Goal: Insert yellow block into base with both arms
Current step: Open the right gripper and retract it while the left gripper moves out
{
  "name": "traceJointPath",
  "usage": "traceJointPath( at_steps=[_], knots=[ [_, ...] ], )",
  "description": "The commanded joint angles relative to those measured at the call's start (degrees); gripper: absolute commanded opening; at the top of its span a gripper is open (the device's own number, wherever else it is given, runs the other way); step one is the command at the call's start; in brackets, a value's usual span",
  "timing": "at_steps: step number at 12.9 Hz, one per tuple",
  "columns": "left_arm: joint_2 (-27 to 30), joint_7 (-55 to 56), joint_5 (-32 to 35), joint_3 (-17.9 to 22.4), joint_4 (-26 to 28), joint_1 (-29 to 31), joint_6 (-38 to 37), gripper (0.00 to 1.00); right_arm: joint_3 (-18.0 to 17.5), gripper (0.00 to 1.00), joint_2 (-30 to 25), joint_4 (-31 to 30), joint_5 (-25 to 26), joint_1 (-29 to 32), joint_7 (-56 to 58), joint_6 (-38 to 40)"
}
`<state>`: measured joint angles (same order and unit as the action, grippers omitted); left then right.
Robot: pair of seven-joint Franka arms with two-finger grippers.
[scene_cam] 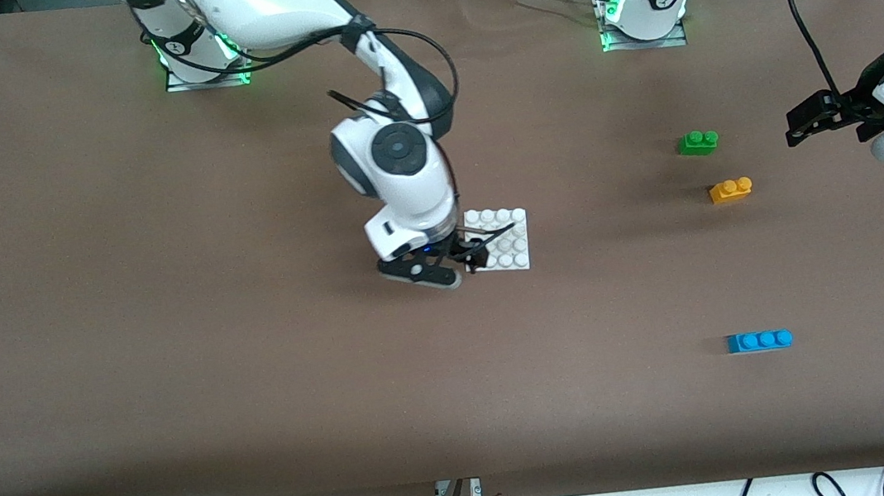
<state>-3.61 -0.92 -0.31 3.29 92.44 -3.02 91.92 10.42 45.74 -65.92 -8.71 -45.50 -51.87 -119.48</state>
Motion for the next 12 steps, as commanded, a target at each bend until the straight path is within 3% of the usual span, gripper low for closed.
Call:
traceJointPath(
  at_steps=[1, 5, 12],
  knots=[
    [-0.8, -1.2, -0.2, 0.3, -1.9, -0.1, -1.5, 1.00, -0.4, 0.99, -7.5, -3.5, -1.2, 4.4, 9.2, 8.4],
    [-0.9, -1.4, -0.1, 0.5, -1.2, 0.3, -1.6, 1.00, -0.4, 1.00, -18.5, -10.5, -1.2, 11.1, 19.2, 17.2],
    [-1.0, -1.9, -0.1, 0.8, 4.3, 4.2, 0.6, 1.00, -0.5, 1.00, -27.6, -10.6, -0.8, 23.3, 35.7, 32.4]
  ],
)
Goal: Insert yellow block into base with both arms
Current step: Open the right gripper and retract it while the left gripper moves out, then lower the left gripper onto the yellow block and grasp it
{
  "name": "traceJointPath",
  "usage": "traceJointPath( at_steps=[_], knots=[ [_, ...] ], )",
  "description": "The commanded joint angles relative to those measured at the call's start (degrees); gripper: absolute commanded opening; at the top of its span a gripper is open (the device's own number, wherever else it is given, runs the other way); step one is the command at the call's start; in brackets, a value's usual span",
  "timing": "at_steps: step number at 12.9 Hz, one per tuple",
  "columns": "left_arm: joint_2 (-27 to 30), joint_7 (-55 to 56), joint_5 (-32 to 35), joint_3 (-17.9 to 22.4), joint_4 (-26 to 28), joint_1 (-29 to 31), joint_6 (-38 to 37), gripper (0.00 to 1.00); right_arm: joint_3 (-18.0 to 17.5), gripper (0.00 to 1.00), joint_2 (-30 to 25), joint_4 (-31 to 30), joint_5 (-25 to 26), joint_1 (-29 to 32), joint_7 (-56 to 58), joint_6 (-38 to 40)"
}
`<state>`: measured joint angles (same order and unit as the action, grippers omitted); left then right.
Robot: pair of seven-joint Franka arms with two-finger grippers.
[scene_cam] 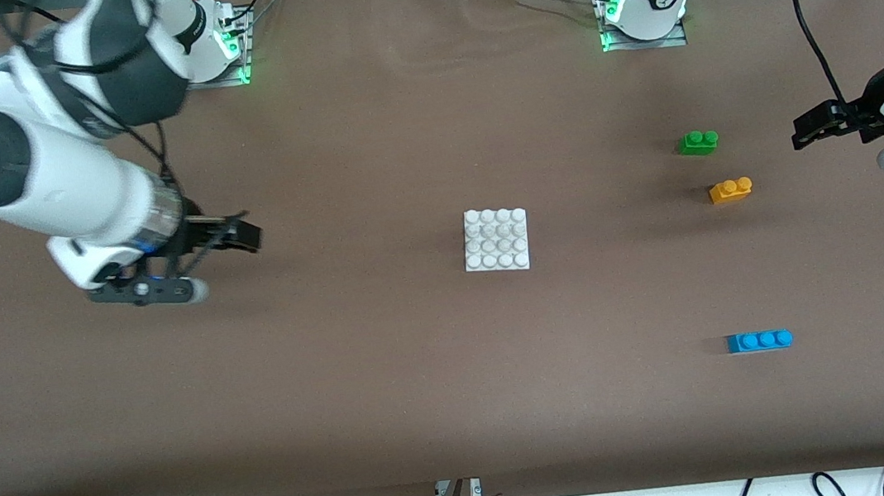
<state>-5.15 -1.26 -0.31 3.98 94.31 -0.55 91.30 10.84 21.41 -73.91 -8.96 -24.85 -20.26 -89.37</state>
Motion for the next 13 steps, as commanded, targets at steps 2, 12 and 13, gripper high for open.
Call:
traceJointPath(
  at_steps=[2, 12, 13],
  knots=[
    [0.7, -1.6, 0.7, 0.1, 6.5, 1.9, 5.9, 1.00, -0.9, 1.00, -5.8, -3.2, -0.1, 5.1, 7.0, 5.1],
    [2.4, -1.6, 4.6, 0.0, 39.2, 5.2, 45.0, 1.00, -4.2, 1.00, -16.6, -9.7, 7.0, 16.1, 18.6, 10.2],
    [2.0, -1.6, 4.6, 0.0, 42.2, 5.2, 50.3, 1.00, -4.3, 1.00, -16.6, -9.5, 7.5, 16.1, 18.6, 10.4]
  ],
)
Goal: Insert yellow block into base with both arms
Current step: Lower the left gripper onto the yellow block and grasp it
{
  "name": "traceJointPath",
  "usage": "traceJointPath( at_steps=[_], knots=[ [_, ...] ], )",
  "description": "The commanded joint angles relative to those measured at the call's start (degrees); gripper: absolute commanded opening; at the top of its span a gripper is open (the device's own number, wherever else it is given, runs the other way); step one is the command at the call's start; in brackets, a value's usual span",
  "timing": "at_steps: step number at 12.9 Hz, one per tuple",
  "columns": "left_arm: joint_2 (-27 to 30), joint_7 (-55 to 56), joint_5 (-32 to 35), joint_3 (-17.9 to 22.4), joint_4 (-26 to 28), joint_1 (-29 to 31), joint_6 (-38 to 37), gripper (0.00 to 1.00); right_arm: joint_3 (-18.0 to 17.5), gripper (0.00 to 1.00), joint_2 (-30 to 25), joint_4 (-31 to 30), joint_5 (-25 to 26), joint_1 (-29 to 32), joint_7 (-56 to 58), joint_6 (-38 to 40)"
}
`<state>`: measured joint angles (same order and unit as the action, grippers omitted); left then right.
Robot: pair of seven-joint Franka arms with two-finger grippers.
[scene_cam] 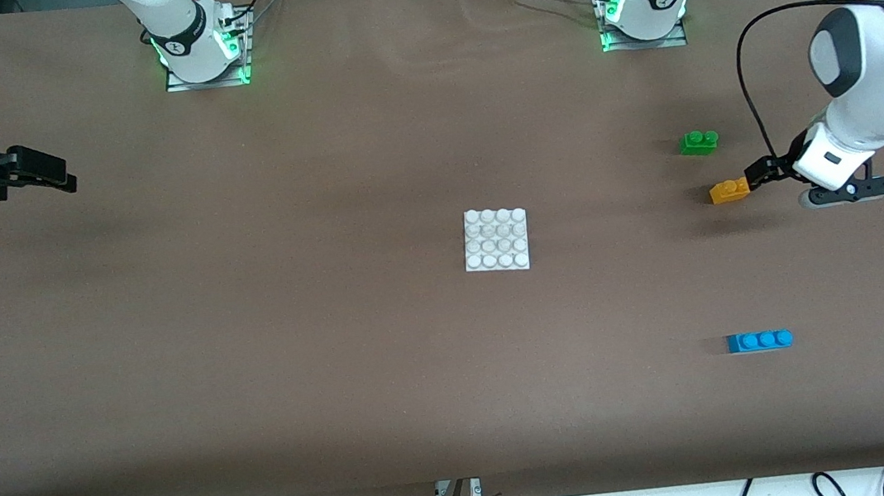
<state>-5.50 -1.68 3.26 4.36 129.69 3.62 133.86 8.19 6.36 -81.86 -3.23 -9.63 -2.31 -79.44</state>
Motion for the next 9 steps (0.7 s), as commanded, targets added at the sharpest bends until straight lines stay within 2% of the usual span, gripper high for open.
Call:
traceJointPath(
  at_steps=[1, 3, 5, 9],
  knots=[
    [1.5, -1.0, 1.1, -0.4, 9.3, 1.1, 12.2, 1.00, -1.7, 1.00, -1.4, -1.3, 2.3, 0.5, 0.9, 0.4],
    [-1.3, -1.0, 1.1, -0.4, 12.6, 1.2, 19.6, 1.00, -1.7, 1.00, -1.0, -1.1, 3.1, 0.2, 1.0, 0.4],
    [-4.2, -1.0, 1.1, -0.4, 13.7, 1.3, 23.7, 1.00, -1.7, 1.00, -0.8, -1.0, 3.2, 0.1, 0.9, 0.3],
    [-5.7, -1.1, 1.1, -0.4, 14.3, 1.3, 24.3, 1.00, -1.6, 1.00, -0.6, 0.2, 2.9, 0.1, 0.6, -0.2]
  ],
)
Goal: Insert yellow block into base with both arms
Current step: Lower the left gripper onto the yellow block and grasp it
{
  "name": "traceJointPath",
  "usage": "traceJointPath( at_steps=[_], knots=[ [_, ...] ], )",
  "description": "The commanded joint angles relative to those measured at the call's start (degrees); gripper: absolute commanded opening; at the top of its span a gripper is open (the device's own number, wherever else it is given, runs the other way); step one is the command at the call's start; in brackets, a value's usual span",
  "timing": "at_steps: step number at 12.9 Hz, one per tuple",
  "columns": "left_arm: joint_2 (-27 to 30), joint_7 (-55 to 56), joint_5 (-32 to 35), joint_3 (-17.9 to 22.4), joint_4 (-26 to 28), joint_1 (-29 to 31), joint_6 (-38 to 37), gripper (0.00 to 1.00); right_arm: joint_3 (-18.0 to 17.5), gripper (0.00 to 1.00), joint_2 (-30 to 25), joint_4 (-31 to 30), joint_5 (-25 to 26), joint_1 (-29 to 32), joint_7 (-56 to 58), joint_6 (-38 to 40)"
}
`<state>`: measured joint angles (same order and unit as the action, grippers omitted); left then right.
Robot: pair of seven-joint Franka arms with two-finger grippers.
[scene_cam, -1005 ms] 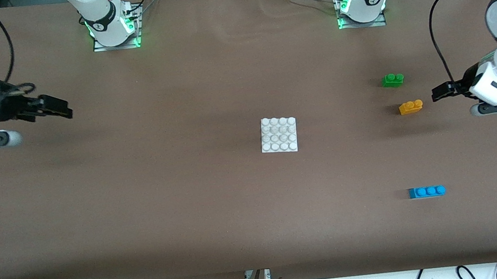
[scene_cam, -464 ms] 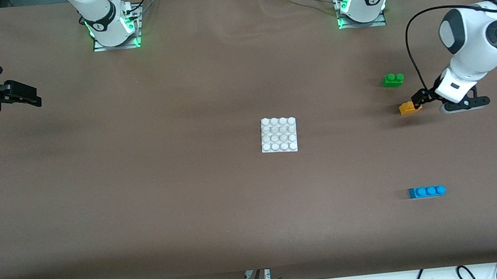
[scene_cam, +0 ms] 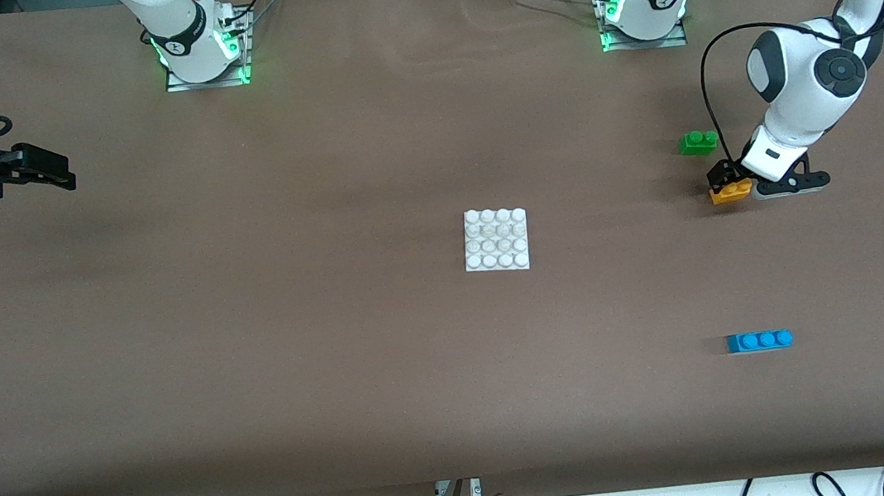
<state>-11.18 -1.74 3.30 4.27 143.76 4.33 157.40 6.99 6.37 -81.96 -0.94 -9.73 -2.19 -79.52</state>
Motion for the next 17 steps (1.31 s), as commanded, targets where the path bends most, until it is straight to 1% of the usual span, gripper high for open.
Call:
traceJointPath(
  at_steps=[1, 2, 4, 5, 7, 8, 9, 10, 11, 12, 17],
  knots=[
    [-0.1, -1.1, 1.0, -0.3, 0.2, 0.6, 0.7, 1.00, -0.5, 1.00, 0.0, 0.9, 0.8, -0.3, 0.4, 0.3],
    [-0.2, -1.1, 1.0, -0.3, 0.2, 0.6, 0.7, 1.00, -0.5, 1.00, 0.0, 1.5, 0.9, -0.5, 0.4, 0.5],
    [-0.3, -1.0, 1.0, -0.3, 0.2, 0.6, 0.7, 0.93, -0.4, 1.00, 0.0, 1.5, 0.9, -0.5, 0.0, -0.1],
    [-0.3, -1.1, 1.0, -0.3, 0.2, 0.6, 0.7, 0.88, -0.5, 1.00, 0.3, 1.5, 0.9, -0.6, -0.2, -0.3],
    [-0.3, -1.0, 1.0, -0.3, 0.1, 0.6, 0.7, 0.79, -0.4, 1.00, 0.8, 1.5, 0.5, -0.8, -0.5, -0.5],
    [-0.3, -1.0, 1.0, -0.3, 0.1, 0.6, 0.7, 0.73, -0.4, 1.00, 0.8, 1.5, 0.9, -0.9, -0.5, -0.6],
    [-0.3, -1.0, 1.0, -0.3, 0.1, 0.6, 0.7, 0.65, -0.4, 1.00, 0.9, 1.5, 1.0, -0.9, -0.5, -0.7],
    [-0.3, -1.0, 1.0, -0.3, 0.1, 0.5, 0.7, 0.50, -0.3, 1.00, 0.9, 1.5, 1.0, -0.8, -0.5, -1.9],
    [-0.3, -1.0, 1.0, -0.3, 0.0, 0.6, 0.7, 0.30, -0.3, 1.00, 0.9, 1.4, 1.0, -0.7, -0.5, -2.7],
    [-0.3, -1.1, 1.0, -0.3, 0.0, 0.6, 0.7, 0.24, -0.3, 1.00, 0.9, 1.4, 1.1, -0.8, -0.4, -2.7],
    [0.0, -1.1, 1.0, -0.2, -0.2, 0.6, 0.4, 0.23, -0.3, 1.00, 0.9, 1.4, 1.1, -0.8, -0.4, -3.4]
  ],
)
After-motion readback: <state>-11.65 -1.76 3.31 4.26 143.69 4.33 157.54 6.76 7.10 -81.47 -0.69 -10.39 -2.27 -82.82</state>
